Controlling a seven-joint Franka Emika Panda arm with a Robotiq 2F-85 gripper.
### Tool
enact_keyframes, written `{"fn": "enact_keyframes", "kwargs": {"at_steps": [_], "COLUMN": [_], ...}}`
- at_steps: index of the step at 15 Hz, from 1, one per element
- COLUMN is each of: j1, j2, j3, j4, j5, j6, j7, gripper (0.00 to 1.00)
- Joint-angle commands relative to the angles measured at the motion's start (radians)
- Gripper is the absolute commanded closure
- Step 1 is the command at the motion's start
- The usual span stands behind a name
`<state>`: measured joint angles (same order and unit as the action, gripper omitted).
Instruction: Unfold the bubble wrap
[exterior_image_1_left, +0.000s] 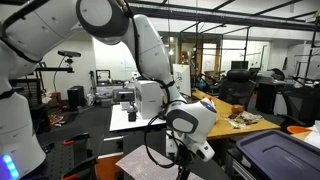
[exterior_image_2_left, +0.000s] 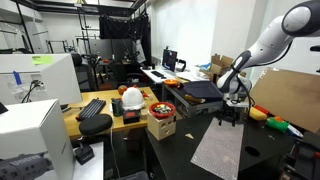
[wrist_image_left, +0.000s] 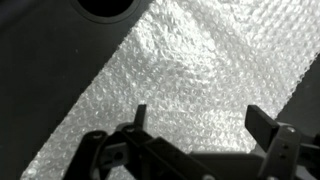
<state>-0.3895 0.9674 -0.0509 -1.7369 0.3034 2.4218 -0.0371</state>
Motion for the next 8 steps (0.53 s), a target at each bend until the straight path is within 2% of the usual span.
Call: {"fn": "enact_keyframes", "kwargs": {"at_steps": [1, 4, 8], "j1": [0.044, 0.069, 0.074], "j2": [0.09, 0.149, 0.198], "j3": [-0.033, -0.059, -0.074], "j4": [0.08, 0.123, 0.176], "j5": [0.013, 0.015, 0.03], "j6": [0.036, 0.075, 0.071], "j7": [0.128, 0.229, 0.337], "gripper": [0.0, 0.0, 0.0]}}
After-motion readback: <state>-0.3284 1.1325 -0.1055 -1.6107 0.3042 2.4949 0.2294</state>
